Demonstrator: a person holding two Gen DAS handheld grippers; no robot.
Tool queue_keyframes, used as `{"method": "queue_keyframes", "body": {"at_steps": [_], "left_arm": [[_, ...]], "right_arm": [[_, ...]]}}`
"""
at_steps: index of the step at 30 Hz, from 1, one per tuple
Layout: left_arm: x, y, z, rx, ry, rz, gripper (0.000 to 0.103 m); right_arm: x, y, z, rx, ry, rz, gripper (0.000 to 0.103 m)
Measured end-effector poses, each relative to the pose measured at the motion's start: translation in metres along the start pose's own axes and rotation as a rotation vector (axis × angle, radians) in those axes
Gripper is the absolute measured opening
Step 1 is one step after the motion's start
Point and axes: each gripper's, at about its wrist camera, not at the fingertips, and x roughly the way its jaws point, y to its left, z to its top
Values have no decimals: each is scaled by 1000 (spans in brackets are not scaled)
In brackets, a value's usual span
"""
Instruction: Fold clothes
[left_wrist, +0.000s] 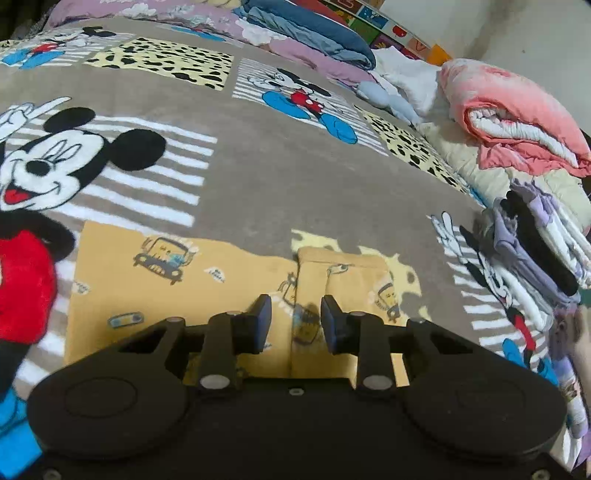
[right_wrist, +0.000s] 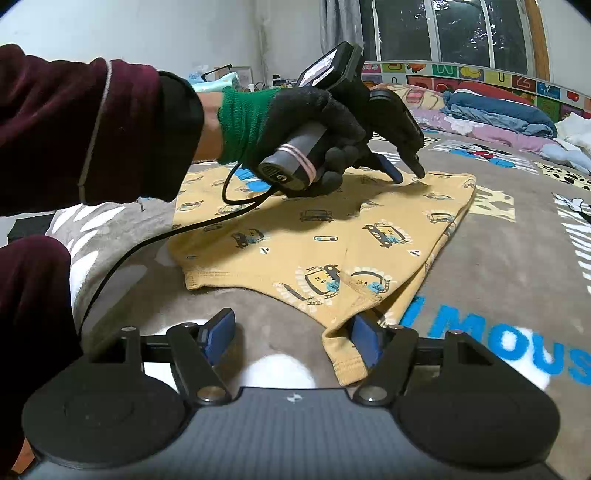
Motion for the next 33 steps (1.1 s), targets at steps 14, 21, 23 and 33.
{"method": "queue_keyframes", "body": {"at_steps": [14,21,23,33], "left_arm": [[-13,-8,-3,53,-67,-22,0],[-2,-5,-7,102,-45,60,0],[-4,-7,-9,125,-56,57,0],[-12,-45,-10,337,-90,85,8]], "right_arm": [[-1,-1,0,6,0,7,69],[-2,0,-1,-7,6,6,69],[-2,0,-1,-10,8,7,69],[-15,3,6,-30,26,-44,67]]}}
